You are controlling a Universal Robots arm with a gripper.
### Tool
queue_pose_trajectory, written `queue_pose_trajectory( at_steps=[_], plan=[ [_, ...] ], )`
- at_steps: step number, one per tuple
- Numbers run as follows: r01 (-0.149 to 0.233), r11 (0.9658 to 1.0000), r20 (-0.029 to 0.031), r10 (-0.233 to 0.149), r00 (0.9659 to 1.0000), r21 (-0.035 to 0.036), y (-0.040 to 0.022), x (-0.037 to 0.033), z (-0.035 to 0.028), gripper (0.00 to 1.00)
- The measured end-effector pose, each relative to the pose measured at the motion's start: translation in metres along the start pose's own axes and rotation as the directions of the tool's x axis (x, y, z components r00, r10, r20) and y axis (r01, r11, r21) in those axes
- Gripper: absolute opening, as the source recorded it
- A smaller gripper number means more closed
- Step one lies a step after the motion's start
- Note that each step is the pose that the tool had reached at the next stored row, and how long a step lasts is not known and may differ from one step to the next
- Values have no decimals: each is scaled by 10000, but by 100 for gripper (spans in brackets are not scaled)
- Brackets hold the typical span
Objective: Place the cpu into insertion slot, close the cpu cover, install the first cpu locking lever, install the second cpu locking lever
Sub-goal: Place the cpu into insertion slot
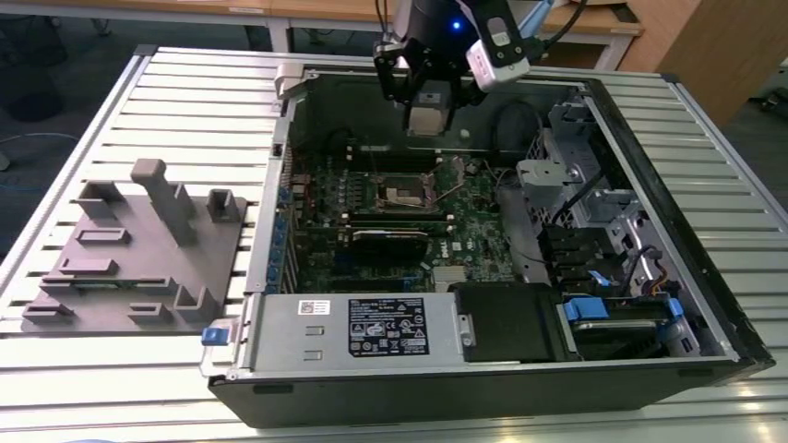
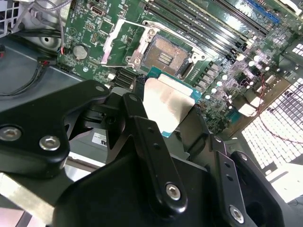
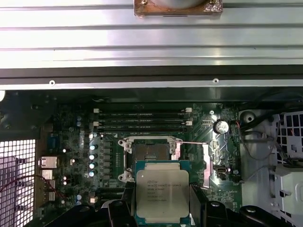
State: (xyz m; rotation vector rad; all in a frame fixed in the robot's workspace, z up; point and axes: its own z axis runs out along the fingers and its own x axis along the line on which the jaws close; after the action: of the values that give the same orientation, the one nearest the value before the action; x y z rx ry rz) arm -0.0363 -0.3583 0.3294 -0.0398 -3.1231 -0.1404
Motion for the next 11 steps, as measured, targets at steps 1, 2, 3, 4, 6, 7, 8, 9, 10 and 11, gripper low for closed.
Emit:
queue_pose_trajectory(
  at_steps=[1, 2, 3, 4, 6, 7, 8, 9, 10, 11],
  plan=[
    [-1, 10000, 1, 1, 10000, -1, -1, 1, 11, 54],
    [0, 10000, 1, 0, 10000, -1, -2, 1, 21, 54],
    [0, 10000, 1, 0, 10000, -1, -3, 2, 31, 54],
    [0, 10000, 0, 0, 10000, 0, -4, 3, 42, 54],
    [1, 10000, 0, -1, 10000, -1, -6, 5, 66, 54],
    [2, 10000, 0, -2, 10000, -1, -7, 7, 79, 54],
    [2, 10000, 0, -2, 10000, 0, -8, 8, 90, 54],
    [2, 10000, 0, -2, 10000, 1, -10, 9, 103, 54],
    [3, 10000, 0, -3, 10000, 0, -11, 10, 116, 54],
    [4, 10000, 0, -4, 10000, 0, -12, 10, 128, 54]
  ],
)
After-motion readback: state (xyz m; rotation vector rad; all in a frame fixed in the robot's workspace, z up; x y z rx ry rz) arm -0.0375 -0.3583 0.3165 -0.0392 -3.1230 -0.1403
